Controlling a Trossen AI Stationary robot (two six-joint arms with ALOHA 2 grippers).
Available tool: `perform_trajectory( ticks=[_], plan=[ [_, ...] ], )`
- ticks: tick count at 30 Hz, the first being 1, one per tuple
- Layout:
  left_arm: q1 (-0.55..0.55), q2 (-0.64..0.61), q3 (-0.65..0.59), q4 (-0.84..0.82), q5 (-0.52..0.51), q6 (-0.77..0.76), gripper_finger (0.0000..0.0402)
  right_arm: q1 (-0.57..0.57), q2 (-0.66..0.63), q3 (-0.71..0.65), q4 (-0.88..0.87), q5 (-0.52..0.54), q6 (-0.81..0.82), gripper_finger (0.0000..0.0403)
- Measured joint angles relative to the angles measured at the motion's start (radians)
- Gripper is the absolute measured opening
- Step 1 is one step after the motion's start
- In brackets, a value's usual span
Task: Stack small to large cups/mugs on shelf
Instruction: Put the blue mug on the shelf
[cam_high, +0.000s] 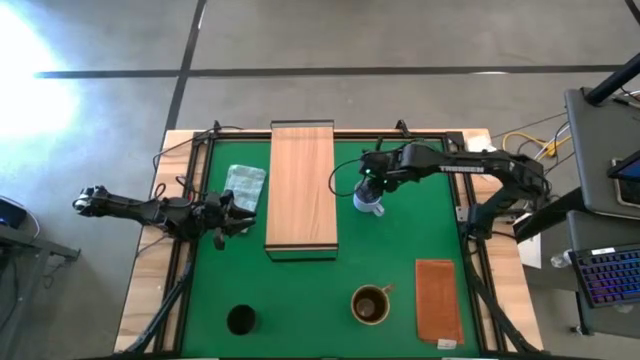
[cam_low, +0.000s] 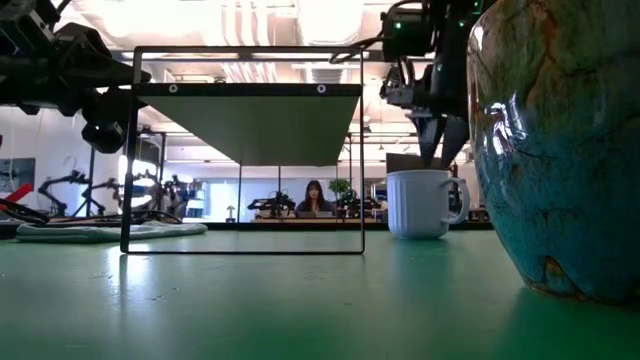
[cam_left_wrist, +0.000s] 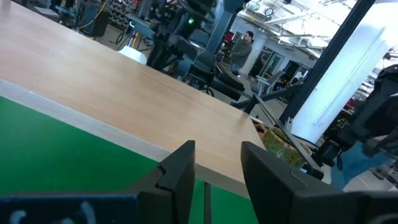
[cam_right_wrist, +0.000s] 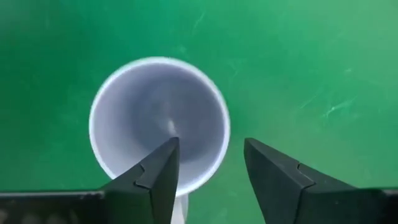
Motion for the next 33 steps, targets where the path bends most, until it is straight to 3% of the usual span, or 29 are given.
perform_trajectory(
  ticks=[5, 9, 15, 18, 20, 27, 33],
  plan=[
    [0.000, 0.000, 0.000, 0.001, 0.000, 0.000, 0.0116, -0.017, 0.021, -0.040, 0.009, -0.003, -0.026, 0.0205],
    [0.000, 0.000, 0.000, 0.001, 0.000, 0.000, 0.0116, -0.033, 0.022, -0.071, 0.058, -0.008, -0.027, 0.0196],
    [0.000, 0.000, 0.000, 0.001, 0.000, 0.000, 0.0116, -0.040, 0.042, -0.104, 0.113, -0.033, -0.060, 0.0103],
    [0.000, 0.000, 0.000, 0.001, 0.000, 0.000, 0.0116, -0.040, 0.048, -0.105, 0.112, -0.033, -0.127, 0.0039],
    [0.000, 0.000, 0.000, 0.001, 0.000, 0.000, 0.0116, -0.040, 0.040, -0.080, 0.080, -0.037, -0.190, 0.0018],
    [0.000, 0.000, 0.000, 0.001, 0.000, 0.000, 0.0116, -0.007, 0.032, 0.256, -0.208, 0.079, -0.446, 0.0010],
    [0.000, 0.000, 0.000, 0.001, 0.000, 0.000, 0.0116, 0.013, 0.117, 0.625, -0.250, 0.117, -0.616, 0.0010]
  ],
)
